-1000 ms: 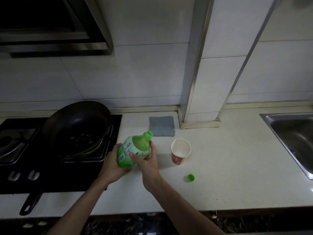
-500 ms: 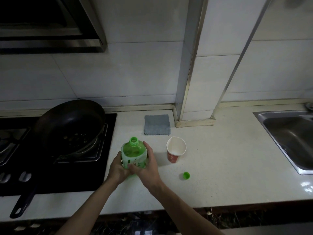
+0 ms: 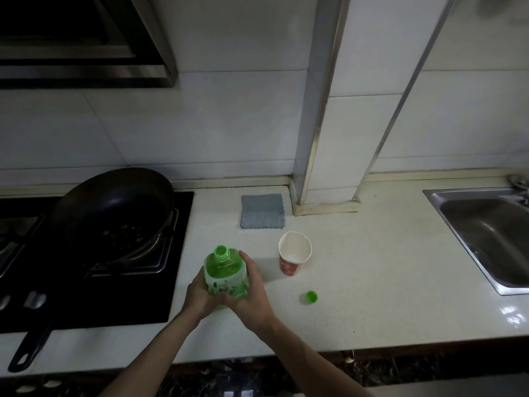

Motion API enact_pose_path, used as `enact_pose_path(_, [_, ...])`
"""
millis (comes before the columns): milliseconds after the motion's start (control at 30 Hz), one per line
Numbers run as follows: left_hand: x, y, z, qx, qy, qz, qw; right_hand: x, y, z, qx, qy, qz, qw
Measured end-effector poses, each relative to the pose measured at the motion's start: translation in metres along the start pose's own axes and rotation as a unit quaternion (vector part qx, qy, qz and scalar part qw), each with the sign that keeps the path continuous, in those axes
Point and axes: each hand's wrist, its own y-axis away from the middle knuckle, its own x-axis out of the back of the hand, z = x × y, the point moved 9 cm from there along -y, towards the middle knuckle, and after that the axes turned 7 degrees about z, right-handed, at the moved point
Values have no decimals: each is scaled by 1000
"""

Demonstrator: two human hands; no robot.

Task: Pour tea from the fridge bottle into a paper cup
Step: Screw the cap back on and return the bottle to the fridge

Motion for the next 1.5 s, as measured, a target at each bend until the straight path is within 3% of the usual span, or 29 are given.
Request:
enact_pose_path(300, [-11,3,-12,57,117,4,991,8,9,-5,38,7,-7,999])
enact_pose_path(433, [-13,8,-15,148,242,22,959,10,8,-7,47,55,-24,997])
enact_pose_path(567, [-19,12,-9,157,294,-10,943,13,4,-4,51,88,-24,995])
enact_pose_path(1167, [-17,9,-7,56,170,-43,983,14,-1,2,84,135,-9,987])
enact_pose_path(1367, [-15,5,-12,66,208,-46,975,13,0,1,99,139,-6,985])
enact_pose_path(1500, [-14,8,-5,20,171,-53,984,15,0,1,113,144,0,983])
